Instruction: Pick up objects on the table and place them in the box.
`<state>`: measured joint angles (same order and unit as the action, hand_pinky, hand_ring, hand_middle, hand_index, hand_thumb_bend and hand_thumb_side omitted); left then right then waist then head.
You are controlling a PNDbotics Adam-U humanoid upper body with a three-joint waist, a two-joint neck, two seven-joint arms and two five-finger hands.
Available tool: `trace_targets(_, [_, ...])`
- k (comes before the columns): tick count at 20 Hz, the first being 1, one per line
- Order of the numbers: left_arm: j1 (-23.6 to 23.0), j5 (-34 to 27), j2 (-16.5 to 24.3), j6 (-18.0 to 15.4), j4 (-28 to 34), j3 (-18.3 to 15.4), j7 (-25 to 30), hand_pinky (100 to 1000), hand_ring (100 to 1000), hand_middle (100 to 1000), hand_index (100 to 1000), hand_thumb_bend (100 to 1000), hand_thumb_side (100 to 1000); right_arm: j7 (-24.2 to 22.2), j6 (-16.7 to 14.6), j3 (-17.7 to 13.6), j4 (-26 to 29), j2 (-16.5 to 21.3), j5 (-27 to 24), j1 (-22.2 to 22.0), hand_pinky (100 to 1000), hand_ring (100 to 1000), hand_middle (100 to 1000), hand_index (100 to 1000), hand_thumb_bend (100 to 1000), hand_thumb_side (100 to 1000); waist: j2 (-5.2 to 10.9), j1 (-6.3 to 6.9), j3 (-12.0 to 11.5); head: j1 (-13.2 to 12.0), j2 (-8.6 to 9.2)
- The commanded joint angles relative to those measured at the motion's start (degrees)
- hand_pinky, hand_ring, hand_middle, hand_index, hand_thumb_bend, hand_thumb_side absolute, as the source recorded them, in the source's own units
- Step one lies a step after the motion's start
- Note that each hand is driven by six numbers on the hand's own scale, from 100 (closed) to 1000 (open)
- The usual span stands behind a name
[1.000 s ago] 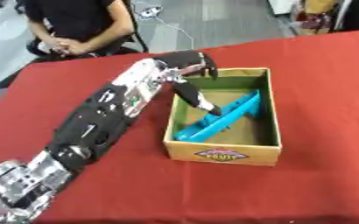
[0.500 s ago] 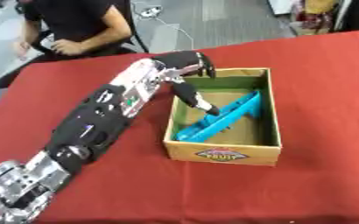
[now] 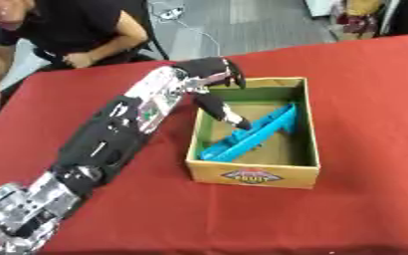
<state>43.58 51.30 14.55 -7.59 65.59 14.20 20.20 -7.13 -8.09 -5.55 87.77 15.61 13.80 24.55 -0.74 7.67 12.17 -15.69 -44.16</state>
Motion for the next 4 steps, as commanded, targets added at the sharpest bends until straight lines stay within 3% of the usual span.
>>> trace_targets(1, [0.3, -1.8, 1.9, 0.5, 1.7, -1.7, -4.3, 712, 716, 786, 847, 990, 972, 0.2, -0.1, -0.5, 1.2, 0.5, 0.1, 0.5, 671, 905, 951, 1000, 463, 1000, 0.75, -0.43, -0.2, -0.5, 0.04])
trace_targets(4, [-0.4, -4.5, 2.3, 1.2, 2.3, -2.4, -11.0, 701, 712, 792, 871, 955, 1000, 0.5, -0.1, -0.6, 1.2, 0.6, 0.0, 0.5, 671, 905, 952, 1000, 463, 1000, 0.74, -0.45, -0.3, -0.4, 0.04])
